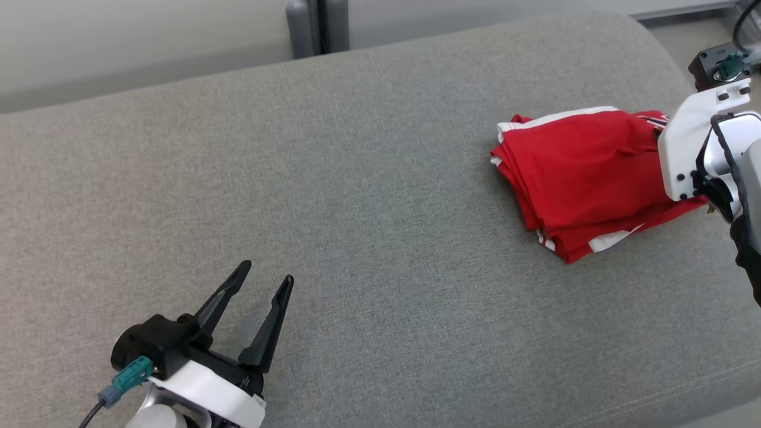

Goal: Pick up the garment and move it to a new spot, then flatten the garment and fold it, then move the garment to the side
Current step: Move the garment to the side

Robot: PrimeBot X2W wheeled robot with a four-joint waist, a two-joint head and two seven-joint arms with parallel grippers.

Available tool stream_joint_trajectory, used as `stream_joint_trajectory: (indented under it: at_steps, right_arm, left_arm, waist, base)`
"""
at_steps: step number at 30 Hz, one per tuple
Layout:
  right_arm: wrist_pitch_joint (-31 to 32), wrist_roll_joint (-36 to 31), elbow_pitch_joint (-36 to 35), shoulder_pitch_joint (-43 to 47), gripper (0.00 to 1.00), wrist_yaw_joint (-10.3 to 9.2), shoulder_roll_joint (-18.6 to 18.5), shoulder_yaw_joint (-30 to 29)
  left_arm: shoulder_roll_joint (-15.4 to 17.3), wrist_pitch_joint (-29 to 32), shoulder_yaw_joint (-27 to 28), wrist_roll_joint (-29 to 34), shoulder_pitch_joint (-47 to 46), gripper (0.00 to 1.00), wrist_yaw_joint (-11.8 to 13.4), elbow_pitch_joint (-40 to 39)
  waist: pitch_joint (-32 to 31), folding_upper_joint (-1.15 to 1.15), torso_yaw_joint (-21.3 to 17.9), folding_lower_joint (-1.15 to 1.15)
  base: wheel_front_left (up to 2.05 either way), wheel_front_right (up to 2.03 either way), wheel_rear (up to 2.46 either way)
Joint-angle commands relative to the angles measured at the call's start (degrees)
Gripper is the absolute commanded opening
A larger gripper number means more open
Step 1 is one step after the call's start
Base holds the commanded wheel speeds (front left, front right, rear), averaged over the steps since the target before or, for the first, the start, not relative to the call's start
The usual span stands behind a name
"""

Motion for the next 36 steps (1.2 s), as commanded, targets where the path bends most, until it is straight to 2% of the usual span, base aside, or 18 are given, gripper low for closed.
stream_joint_trajectory:
  at_steps: [1,4,10,16,18,24,29,36]
  right_arm:
    - [0.59,-1.98,-0.06,-0.65,1.00,-0.01,-0.08,-1.18]
    - [-1.44,-2.99,-3.98,0.81,1.00,-0.01,1.44,-3.27]
    - [-5.59,0.30,-15.96,6.56,1.00,-0.01,2.13,-5.55]
    - [-9.56,3.73,-32.10,18.47,1.00,-0.01,1.52,-9.51]
    - [-10.34,3.92,-34.58,21.14,1.00,-0.01,1.65,-10.54]
    - [-15.17,3.46,-46.99,36.10,1.00,0.00,5.91,-18.75]
    - [-19.85,1.92,-51.88,44.83,1.00,0.00,9.51,-21.52]
    - [-28.21,1.01,-51.02,51.79,1.00,0.00,12.13,-21.26]
  left_arm:
    - [-0.31,-0.17,0.02,-0.06,0.49,1.00,0.42,0.32]
    - [-1.13,-0.24,0.14,-0.13,1.43,1.00,1.02,0.92]
    - [-1.54,-0.26,2.41,-0.73,2.77,1.00,2.68,1.04]
    - [-1.30,-0.29,6.25,-1.19,4.99,1.00,4.64,-0.06]
    - [-1.28,-0.29,6.99,-1.28,5.49,1.00,5.01,-0.27]
    - [-1.14,-0.25,10.86,-1.46,8.17,1.00,6.31,-1.49]
    - [-1.76,-0.24,13.53,-0.62,9.60,1.00,6.63,-3.69]
    - [-3.69,-0.25,17.08,0.82,11.42,1.00,5.89,-2.70]
  waist:
    - [-1.85,0.00,-0.02,0.00]
    - [-4.63,0.00,0.51,0.00]
    - [-8.70,0.00,2.93,0.00]
    - [-12.79,0.00,6.36,0.00]
    - [-13.39,0.00,6.99,0.00]
    - [-15.66,0.00,10.39,0.00]
    - [-16.67,0.00,12.50,0.00]
    - [-17.59,0.00,14.21,0.00]
  base:
    - [0.00,0.00,0.00]
    - [0.00,0.00,0.00]
    - [0.00,0.00,0.00]
    - [0.00,0.00,0.00]
    - [0.00,0.00,0.00]
    - [0.00,0.00,0.00]
    - [0.00,0.00,0.00]
    - [0.00,0.00,0.00]
